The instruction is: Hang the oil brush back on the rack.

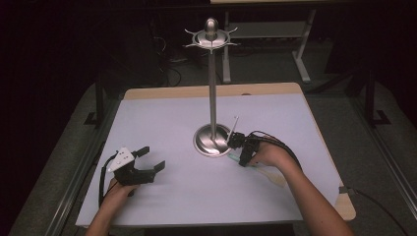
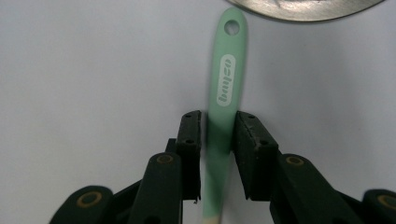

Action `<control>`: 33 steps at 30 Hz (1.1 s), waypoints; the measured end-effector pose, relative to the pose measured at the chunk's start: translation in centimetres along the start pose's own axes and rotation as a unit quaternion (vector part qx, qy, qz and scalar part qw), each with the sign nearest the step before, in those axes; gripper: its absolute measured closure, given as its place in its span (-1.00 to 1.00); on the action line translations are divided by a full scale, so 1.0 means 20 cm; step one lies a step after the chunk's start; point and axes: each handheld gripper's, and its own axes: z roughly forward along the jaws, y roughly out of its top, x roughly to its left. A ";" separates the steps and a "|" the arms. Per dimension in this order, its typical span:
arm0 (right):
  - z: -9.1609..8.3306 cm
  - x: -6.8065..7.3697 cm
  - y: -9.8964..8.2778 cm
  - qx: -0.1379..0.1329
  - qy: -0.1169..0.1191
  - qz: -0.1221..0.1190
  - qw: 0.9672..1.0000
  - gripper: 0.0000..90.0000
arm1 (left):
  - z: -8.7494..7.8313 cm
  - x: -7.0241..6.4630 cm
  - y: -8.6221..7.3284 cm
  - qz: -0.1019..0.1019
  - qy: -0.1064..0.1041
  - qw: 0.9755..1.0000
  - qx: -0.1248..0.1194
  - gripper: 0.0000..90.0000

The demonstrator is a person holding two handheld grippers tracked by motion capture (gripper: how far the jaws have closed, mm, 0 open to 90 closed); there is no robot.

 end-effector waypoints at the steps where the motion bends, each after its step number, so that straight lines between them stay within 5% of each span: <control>1: 0.00 0.00 0.00 0.003 0.000 -0.002 1.000 0.61 | 0.00 0.00 0.00 -0.002 0.000 1.000 0.000 -0.71; 13: 0.01 -0.01 0.06 0.040 0.000 0.001 0.999 0.69 | 0.00 0.00 0.00 -0.001 -0.001 1.000 -0.002 -0.71; 33: -0.02 -0.02 0.03 0.019 0.007 0.005 1.000 0.72 | 0.00 0.00 0.00 -0.001 -0.001 1.000 -0.001 -0.71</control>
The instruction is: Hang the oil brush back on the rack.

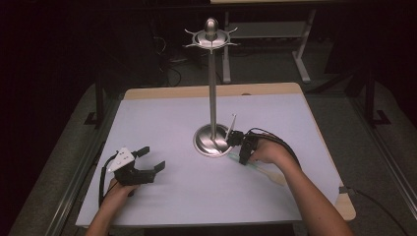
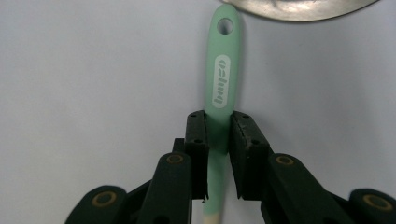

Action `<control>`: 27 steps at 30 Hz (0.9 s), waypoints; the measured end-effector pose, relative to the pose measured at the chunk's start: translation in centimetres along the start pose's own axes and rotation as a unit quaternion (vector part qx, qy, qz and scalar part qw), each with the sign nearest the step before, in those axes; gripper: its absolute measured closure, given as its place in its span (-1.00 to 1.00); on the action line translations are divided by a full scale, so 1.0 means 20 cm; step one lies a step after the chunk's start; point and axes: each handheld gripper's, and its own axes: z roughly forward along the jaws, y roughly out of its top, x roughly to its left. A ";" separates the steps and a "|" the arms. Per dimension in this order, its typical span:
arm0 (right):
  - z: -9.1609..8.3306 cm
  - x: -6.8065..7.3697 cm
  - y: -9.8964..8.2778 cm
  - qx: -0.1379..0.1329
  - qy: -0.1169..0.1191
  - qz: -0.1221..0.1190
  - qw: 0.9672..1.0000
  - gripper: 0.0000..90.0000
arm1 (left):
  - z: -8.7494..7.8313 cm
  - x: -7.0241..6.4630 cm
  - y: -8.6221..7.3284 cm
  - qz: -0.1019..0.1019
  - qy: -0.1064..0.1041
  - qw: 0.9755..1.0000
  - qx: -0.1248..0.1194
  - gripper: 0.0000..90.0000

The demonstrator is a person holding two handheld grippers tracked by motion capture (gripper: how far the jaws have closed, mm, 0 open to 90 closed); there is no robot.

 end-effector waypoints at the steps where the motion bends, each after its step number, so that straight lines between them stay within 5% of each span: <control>1: -0.01 0.00 -0.01 -0.006 -0.001 -0.001 1.000 0.72 | 0.00 0.00 0.00 0.000 0.000 1.000 0.000 -0.71; 9: -0.09 -0.02 -0.09 -0.064 0.005 0.008 0.998 0.72 | 0.00 0.00 0.00 0.000 0.000 1.000 0.000 -0.71; 16: -0.17 -0.04 -0.19 -0.140 0.004 0.027 0.990 0.72 | 0.00 0.00 0.00 -0.001 0.001 1.000 0.002 -0.71; 18: -0.21 -0.05 -0.24 -0.179 0.005 0.038 0.983 0.72 | 0.00 0.00 0.00 -0.001 0.001 1.000 0.001 -0.71; 22: -0.24 -0.06 -0.30 -0.209 0.006 0.046 0.977 0.72 | 0.00 0.00 0.00 -0.002 0.001 1.000 0.001 -0.71; 27: -0.28 -0.08 -0.39 -0.271 0.012 0.073 0.960 0.72 | 0.00 0.00 0.00 -0.001 0.002 1.000 0.004 -0.71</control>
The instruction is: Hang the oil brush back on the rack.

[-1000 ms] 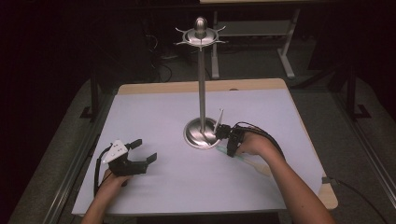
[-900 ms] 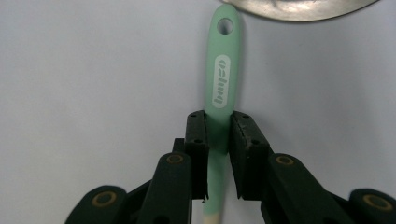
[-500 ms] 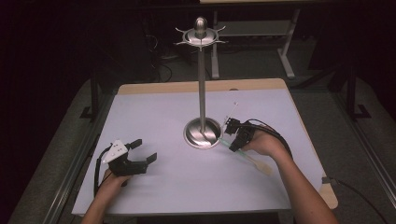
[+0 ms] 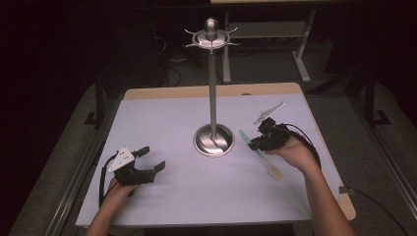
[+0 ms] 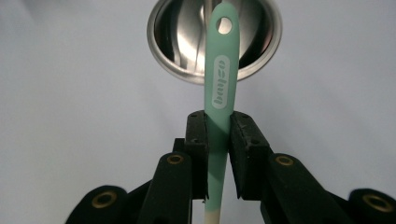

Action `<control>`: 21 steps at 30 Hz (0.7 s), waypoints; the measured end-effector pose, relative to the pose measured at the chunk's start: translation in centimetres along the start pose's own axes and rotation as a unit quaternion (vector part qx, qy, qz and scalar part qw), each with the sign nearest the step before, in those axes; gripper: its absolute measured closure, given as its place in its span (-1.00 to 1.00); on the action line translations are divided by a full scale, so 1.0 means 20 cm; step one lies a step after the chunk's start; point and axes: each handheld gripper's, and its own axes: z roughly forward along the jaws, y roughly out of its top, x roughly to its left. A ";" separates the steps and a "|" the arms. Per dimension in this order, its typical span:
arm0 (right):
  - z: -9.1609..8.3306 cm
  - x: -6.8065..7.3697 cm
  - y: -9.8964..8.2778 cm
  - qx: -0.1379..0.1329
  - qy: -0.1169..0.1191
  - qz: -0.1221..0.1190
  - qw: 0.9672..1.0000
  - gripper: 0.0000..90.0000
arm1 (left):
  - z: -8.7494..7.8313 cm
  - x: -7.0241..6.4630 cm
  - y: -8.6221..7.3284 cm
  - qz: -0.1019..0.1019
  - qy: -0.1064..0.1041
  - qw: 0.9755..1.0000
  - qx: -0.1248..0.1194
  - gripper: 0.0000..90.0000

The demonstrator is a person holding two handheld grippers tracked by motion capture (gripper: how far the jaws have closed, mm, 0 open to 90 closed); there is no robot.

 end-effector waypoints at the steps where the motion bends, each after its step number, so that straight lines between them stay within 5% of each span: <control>1: 0.00 0.00 0.00 0.000 0.000 0.000 1.000 0.72 | 0.00 0.00 0.00 0.000 0.000 1.000 0.000 -0.71; 13: -0.12 0.00 -0.03 -0.075 -0.005 0.007 0.997 0.72 | 0.00 0.00 0.00 0.003 -0.001 1.000 0.000 -0.71; 21: -0.18 -0.01 -0.04 -0.129 -0.009 0.017 0.991 0.72 | 0.00 0.00 0.00 0.003 0.000 1.000 0.001 -0.71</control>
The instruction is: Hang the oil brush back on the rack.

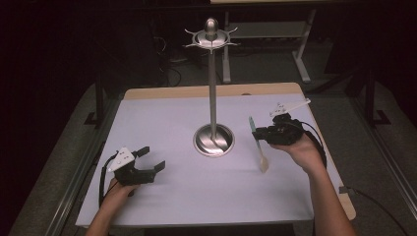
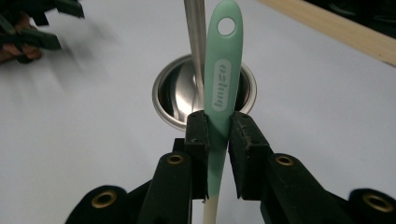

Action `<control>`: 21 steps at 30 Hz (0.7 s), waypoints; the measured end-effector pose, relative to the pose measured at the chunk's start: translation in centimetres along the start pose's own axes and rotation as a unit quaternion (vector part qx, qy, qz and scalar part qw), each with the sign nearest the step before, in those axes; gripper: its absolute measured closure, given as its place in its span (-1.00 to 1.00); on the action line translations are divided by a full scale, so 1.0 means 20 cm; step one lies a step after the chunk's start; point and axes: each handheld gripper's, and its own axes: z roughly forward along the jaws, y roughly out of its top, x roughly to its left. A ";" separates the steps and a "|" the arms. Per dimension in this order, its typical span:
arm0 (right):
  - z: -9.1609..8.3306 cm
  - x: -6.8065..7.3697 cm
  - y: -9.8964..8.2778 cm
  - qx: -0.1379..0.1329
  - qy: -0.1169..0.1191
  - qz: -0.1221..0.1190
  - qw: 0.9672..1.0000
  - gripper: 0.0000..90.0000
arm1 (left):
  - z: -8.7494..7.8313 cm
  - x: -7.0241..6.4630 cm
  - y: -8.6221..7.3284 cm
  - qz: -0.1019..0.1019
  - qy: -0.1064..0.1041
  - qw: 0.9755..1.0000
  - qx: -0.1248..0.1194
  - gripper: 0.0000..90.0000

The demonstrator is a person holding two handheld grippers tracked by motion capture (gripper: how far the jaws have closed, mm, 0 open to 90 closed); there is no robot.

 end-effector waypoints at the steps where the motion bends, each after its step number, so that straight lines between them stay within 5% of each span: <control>1: -0.02 0.00 0.00 -0.016 0.003 0.005 1.000 0.72 | 0.00 0.00 0.00 -0.001 0.000 1.000 0.000 -0.71; 12: -0.10 0.01 0.03 -0.063 0.003 0.010 0.998 0.72 | 0.00 0.00 0.00 -0.003 0.001 1.000 -0.002 -0.71; 21: -0.19 0.02 0.15 -0.099 0.018 0.001 0.995 0.72 | 0.00 0.00 0.00 -0.007 0.001 1.000 -0.005 -0.71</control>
